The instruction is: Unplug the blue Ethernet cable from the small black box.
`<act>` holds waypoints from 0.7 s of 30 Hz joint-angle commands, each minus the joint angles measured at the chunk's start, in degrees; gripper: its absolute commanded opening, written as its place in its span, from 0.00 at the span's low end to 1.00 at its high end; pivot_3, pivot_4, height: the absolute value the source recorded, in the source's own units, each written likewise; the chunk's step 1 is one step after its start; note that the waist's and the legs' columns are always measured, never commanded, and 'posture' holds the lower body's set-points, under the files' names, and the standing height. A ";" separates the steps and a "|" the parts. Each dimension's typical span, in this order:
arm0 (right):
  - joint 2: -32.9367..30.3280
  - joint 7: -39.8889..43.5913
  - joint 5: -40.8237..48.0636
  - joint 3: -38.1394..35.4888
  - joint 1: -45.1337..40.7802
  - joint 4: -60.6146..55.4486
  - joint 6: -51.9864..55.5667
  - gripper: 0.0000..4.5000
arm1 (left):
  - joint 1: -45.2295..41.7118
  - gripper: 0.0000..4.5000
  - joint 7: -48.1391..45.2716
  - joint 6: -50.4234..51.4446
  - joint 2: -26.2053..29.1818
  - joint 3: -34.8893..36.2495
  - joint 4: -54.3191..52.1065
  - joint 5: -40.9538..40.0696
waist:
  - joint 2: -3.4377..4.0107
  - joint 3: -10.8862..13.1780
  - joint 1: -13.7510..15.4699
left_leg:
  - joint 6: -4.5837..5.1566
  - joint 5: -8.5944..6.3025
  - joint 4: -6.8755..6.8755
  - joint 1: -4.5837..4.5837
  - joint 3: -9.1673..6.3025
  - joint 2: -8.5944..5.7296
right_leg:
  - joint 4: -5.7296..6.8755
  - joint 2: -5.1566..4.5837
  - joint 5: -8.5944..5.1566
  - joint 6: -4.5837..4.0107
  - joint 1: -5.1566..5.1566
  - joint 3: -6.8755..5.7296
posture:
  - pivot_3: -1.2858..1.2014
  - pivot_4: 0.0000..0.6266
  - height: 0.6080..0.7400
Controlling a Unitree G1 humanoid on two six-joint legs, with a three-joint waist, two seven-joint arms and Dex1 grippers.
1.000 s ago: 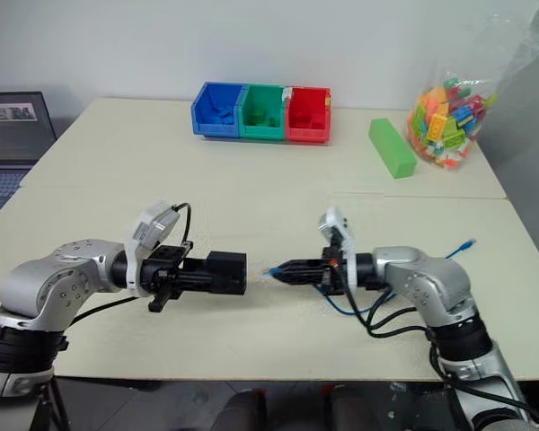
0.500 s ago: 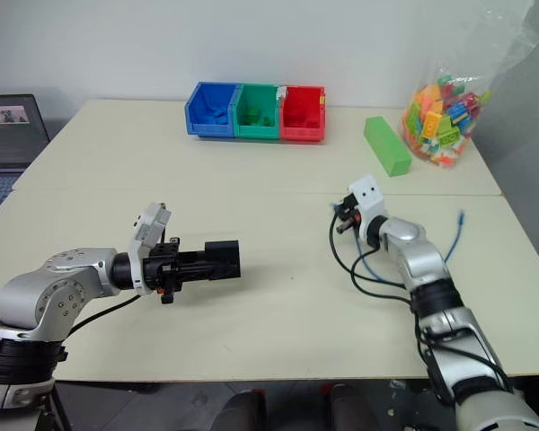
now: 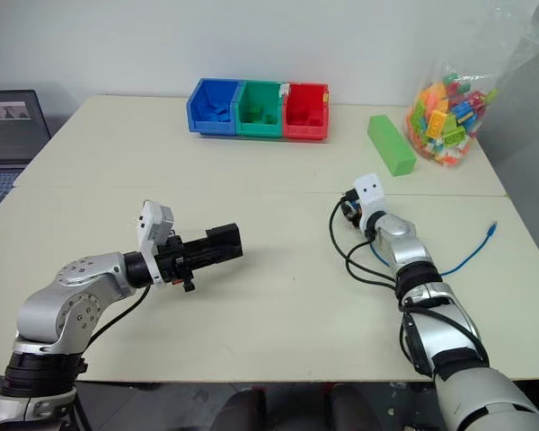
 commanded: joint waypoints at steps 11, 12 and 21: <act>-3.32 23.38 11.87 6.11 10.56 -50.91 21.99 0.77 | -9.90 0.18 18.44 -24.86 -6.70 4.97 26.48 15.85 | 0.00 -0.01 0.74 | 0.00 0.00 0.10 0.04 -0.07 0.00 | 0.14 0.01 0.00 0.00 0.00 -0.09 | 0.52 0.24 1.00; -3.28 23.68 12.22 6.41 10.40 -51.95 23.62 0.77 | -10.77 0.18 19.19 -27.28 -6.85 5.01 29.46 16.90 | -0.01 -0.01 0.78 | 0.01 0.00 0.16 0.03 -0.08 -0.01 | 0.16 0.01 0.00 0.00 0.01 -0.10 | 0.52 0.24 1.00; -3.99 25.00 12.24 8.41 10.02 -55.80 29.80 0.78 | -16.72 0.25 18.32 -35.83 -8.87 5.24 46.19 18.39 | -0.01 -0.01 0.81 | 0.02 -0.01 0.52 -0.14 -0.16 -0.06 | 0.30 0.01 0.00 0.01 0.00 -0.19 | 0.52 0.24 1.00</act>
